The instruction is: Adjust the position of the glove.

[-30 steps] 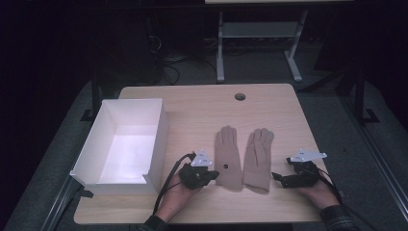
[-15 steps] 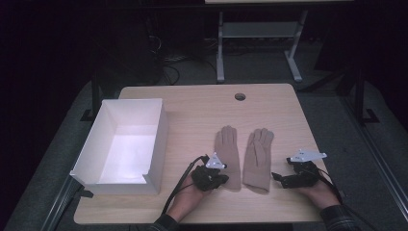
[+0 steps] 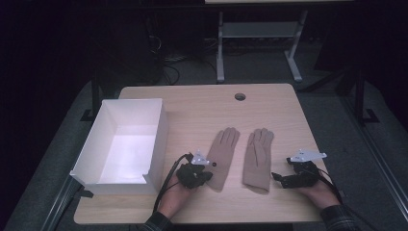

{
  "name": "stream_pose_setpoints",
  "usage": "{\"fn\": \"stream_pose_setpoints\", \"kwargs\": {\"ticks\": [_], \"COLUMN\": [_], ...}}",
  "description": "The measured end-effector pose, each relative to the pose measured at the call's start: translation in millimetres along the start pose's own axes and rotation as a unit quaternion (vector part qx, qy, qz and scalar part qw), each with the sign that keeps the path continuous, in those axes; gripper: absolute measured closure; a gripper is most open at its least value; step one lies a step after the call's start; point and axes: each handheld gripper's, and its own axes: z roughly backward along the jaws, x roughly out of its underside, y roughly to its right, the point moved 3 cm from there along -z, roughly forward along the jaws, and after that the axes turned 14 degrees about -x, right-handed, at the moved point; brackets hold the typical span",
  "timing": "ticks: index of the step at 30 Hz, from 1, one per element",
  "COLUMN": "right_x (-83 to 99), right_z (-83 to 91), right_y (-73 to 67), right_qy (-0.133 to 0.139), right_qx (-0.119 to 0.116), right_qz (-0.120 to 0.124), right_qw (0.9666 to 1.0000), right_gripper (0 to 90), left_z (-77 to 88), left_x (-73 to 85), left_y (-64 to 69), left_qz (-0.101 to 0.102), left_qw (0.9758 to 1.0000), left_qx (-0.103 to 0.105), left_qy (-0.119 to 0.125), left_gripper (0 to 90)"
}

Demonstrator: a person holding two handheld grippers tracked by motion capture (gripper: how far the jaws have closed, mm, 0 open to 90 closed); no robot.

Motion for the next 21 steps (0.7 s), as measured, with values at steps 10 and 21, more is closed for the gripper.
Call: {"fn": "stream_pose_setpoints", "kwargs": {"ticks": [10,21], "right_x": [0.0,-0.2], "right_z": [0.0,-0.2], "right_y": [0.0,0.0], "right_qy": [0.000,0.000], "right_qx": [0.000,-0.001], "right_qz": [0.000,0.001], "right_qw": [1.0000,1.0000], "right_gripper": [13.2,13.2], "left_z": [4.9,-5.2], "left_x": [-2.5,-37.9], "left_y": [-6.3,-12.6], "left_qz": [0.012,0.028], "left_qw": [0.9998,0.9992], "left_qx": [-0.012,-0.003], "left_qy": [-0.009,0.027], "left_gripper": [83.7,52.4]}}
